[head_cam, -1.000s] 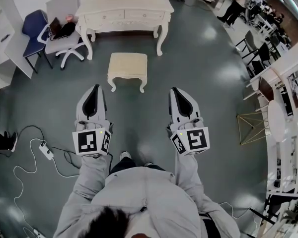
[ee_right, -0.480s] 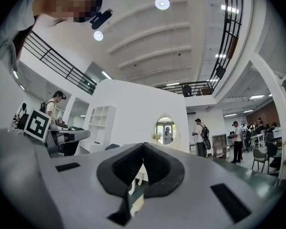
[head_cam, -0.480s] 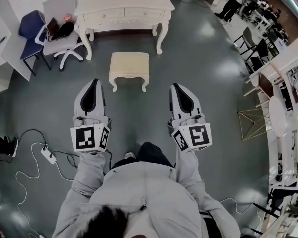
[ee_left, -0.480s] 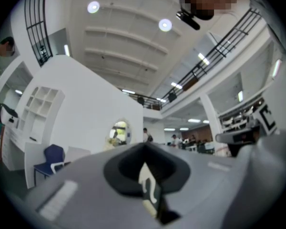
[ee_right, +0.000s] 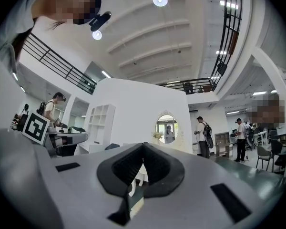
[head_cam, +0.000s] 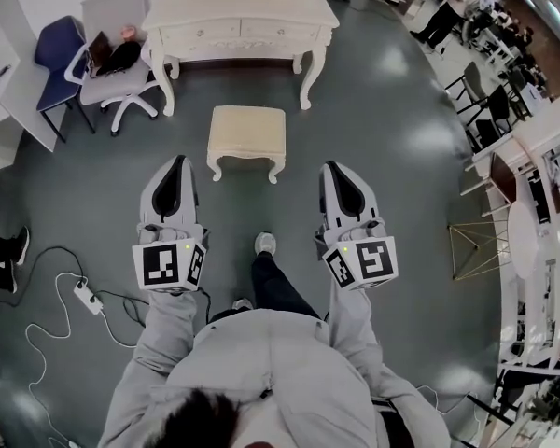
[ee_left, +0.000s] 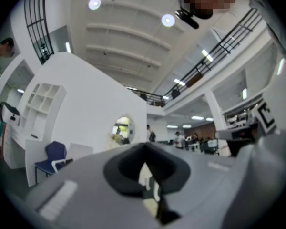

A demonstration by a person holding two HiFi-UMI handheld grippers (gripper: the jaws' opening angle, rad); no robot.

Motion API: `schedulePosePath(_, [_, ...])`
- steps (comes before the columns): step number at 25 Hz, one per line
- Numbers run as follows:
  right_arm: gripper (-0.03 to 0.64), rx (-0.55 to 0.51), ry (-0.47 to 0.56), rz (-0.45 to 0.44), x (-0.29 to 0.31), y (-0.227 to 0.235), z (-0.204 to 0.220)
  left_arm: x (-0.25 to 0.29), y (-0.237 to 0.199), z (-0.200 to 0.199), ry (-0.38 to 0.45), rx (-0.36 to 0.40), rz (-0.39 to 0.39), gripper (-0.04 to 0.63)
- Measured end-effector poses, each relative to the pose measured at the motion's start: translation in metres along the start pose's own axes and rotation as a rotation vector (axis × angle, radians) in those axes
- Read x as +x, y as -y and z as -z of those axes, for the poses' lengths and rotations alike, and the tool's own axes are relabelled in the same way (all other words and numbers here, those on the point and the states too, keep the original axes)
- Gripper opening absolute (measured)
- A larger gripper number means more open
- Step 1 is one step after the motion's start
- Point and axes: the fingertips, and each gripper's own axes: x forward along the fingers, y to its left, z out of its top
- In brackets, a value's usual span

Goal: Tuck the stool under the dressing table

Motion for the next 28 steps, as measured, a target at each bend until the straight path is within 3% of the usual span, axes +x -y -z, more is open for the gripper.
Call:
schedulePosePath(15, [0.000,0.003,0.014,-0.045,0.142,0.089,0.010,0.154,-0.028,0.012,0.022,0.027,-0.046,0.009])
schedulePosePath(28, [0.000,0.003,0.007,-0.087,0.216,0.163,0.024,0.253,-0.029,0.026,0.038,0.015,-0.098,0.009])
